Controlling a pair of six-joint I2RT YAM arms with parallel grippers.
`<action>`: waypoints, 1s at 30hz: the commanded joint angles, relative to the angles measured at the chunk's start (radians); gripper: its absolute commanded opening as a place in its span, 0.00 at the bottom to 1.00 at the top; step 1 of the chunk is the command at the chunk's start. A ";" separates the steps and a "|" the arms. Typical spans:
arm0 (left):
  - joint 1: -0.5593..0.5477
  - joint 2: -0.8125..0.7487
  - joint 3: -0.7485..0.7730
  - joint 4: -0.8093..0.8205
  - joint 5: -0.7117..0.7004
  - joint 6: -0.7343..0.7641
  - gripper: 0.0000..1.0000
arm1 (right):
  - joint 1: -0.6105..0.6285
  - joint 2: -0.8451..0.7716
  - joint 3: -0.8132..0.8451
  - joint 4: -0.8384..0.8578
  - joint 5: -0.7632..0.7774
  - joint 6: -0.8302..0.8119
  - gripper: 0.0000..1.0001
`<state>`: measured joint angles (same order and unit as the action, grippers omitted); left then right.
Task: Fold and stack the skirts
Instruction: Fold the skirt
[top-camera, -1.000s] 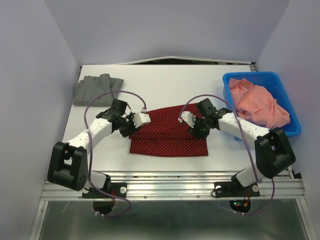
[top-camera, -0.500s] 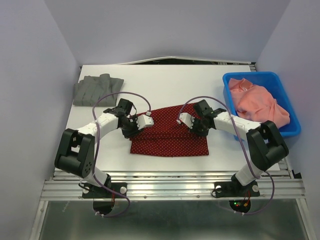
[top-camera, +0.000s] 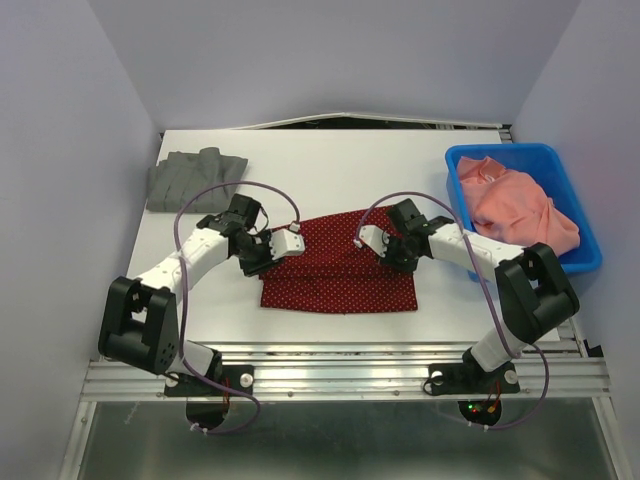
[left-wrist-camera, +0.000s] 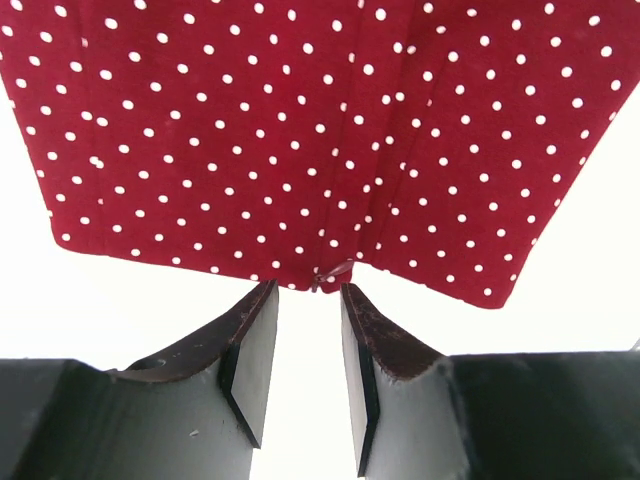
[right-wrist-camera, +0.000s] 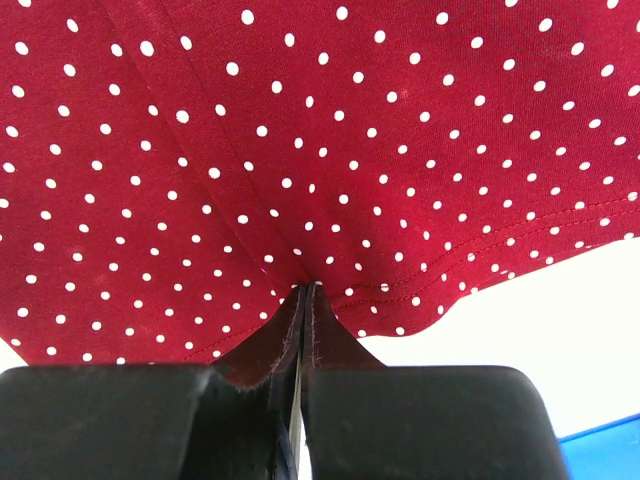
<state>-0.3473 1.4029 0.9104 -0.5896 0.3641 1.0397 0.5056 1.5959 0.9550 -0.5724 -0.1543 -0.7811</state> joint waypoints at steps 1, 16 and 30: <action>-0.007 -0.001 0.007 -0.038 0.018 0.026 0.43 | 0.008 -0.045 0.057 -0.015 -0.004 0.000 0.01; -0.019 0.177 -0.001 0.045 -0.002 0.031 0.17 | 0.008 -0.033 0.060 -0.021 0.019 -0.018 0.01; -0.018 0.076 0.169 -0.082 -0.014 -0.020 0.00 | -0.033 -0.083 0.171 -0.043 0.070 -0.041 0.01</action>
<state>-0.3641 1.5612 0.9890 -0.6083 0.3397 1.0424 0.4927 1.5753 1.0359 -0.6037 -0.1043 -0.7967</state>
